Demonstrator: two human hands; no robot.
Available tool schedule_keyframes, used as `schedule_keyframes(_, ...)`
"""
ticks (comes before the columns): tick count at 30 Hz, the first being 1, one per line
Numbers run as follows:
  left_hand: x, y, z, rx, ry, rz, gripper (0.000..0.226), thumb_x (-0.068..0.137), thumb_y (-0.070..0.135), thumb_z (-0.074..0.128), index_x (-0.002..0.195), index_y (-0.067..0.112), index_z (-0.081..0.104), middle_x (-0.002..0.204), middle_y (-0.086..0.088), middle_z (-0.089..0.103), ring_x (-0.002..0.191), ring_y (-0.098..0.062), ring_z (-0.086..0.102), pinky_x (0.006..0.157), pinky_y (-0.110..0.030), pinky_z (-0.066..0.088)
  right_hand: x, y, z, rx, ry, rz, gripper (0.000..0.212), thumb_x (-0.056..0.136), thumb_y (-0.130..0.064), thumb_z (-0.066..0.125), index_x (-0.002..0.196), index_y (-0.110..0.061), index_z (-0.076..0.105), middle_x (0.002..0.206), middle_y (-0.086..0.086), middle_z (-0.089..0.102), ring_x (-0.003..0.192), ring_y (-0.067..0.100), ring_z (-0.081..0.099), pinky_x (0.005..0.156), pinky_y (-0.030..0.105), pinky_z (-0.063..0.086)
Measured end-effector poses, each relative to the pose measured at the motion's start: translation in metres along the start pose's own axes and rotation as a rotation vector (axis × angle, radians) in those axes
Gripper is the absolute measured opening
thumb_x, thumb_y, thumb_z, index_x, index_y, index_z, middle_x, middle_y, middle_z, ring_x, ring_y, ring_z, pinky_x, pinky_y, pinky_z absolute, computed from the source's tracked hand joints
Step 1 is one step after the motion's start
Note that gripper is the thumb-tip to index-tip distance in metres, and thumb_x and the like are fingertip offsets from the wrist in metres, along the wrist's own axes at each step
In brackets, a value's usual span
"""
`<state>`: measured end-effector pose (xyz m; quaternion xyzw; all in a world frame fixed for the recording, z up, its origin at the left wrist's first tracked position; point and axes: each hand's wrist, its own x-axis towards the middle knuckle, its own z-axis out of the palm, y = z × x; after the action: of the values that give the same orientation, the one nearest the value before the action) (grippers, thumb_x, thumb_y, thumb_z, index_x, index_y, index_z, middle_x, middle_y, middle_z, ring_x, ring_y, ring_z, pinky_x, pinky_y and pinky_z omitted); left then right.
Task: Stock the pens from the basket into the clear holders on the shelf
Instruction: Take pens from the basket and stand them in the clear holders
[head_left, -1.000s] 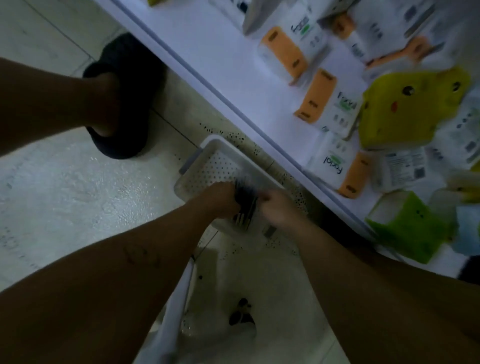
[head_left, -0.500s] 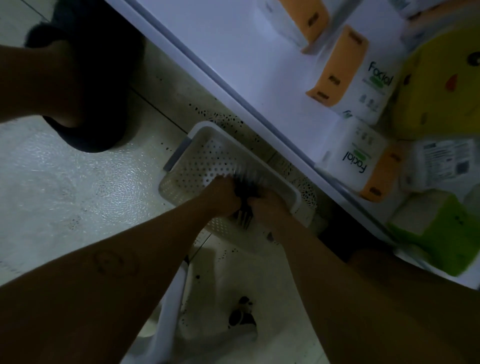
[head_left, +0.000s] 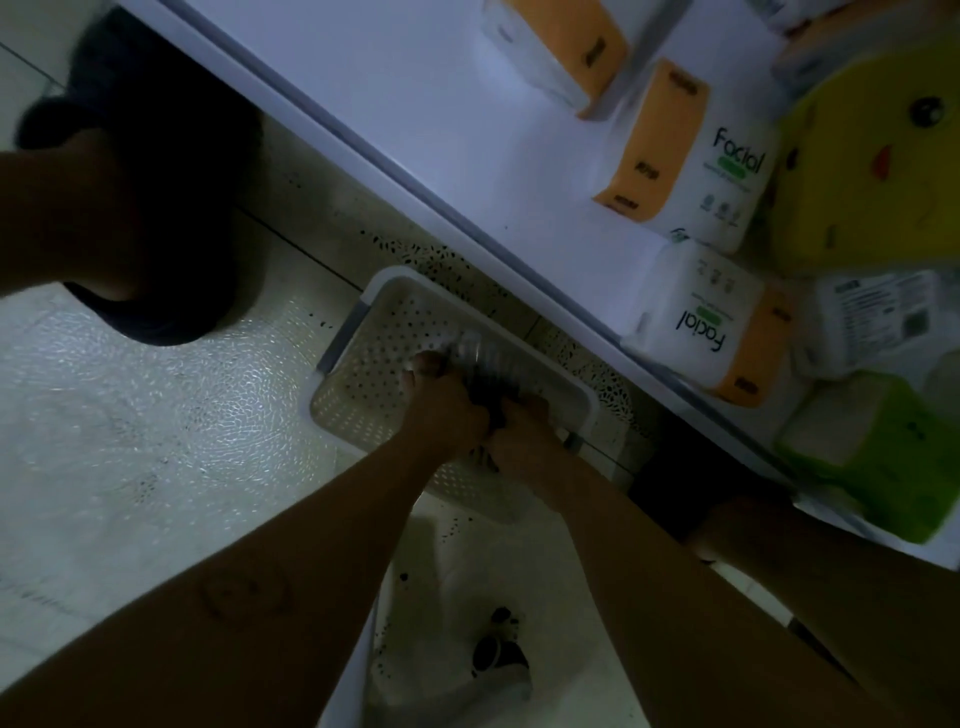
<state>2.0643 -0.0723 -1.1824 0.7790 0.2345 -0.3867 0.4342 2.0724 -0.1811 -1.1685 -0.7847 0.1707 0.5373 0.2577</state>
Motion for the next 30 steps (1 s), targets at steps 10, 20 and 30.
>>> schedule_keyframes(10, 0.005, -0.018, -0.017, -0.296, 0.279, -0.113, 0.006, 0.087, 0.01, 0.065, 0.086, 0.005, 0.069, 0.09, -0.006, 0.068, 0.08, -0.021, 0.064, 0.066, -0.026, 0.053, -0.018, -0.001, -0.002, 0.199, 0.239, -0.072, 0.025, 0.09, -0.015, 0.065, 0.11, 0.0, 0.069, 0.104, 0.015, 0.067, 0.093, 0.023, 0.061, 0.081, 0.031, 0.049)
schedule_keyframes(20, -0.023, 0.007, -0.027, -0.653, 0.097, -0.153, 0.036, 0.083, 0.017, 0.059, 0.117, 0.016, 0.048, 0.117, -0.014, 0.058, 0.105, -0.032, 0.059, 0.091, -0.046, 0.052, -0.041, -0.003, -0.011, 0.165, 0.381, -0.033, 0.02, 0.084, -0.005, 0.064, 0.097, -0.014, 0.053, 0.093, 0.006, 0.061, 0.092, 0.027, 0.063, 0.076, 0.038, 0.055)
schedule_keyframes(30, -0.07, 0.039, -0.056, -0.436, 0.014, 0.135, 0.027, 0.095, 0.032, 0.054, 0.115, 0.016, 0.063, 0.108, -0.008, 0.066, 0.101, -0.025, 0.062, 0.092, -0.045, 0.052, -0.103, -0.023, -0.014, 0.133, 0.504, -0.18, 0.03, 0.1, -0.026, 0.044, 0.129, -0.02, 0.05, 0.117, 0.008, 0.059, 0.097, 0.024, 0.058, 0.077, 0.031, 0.045)
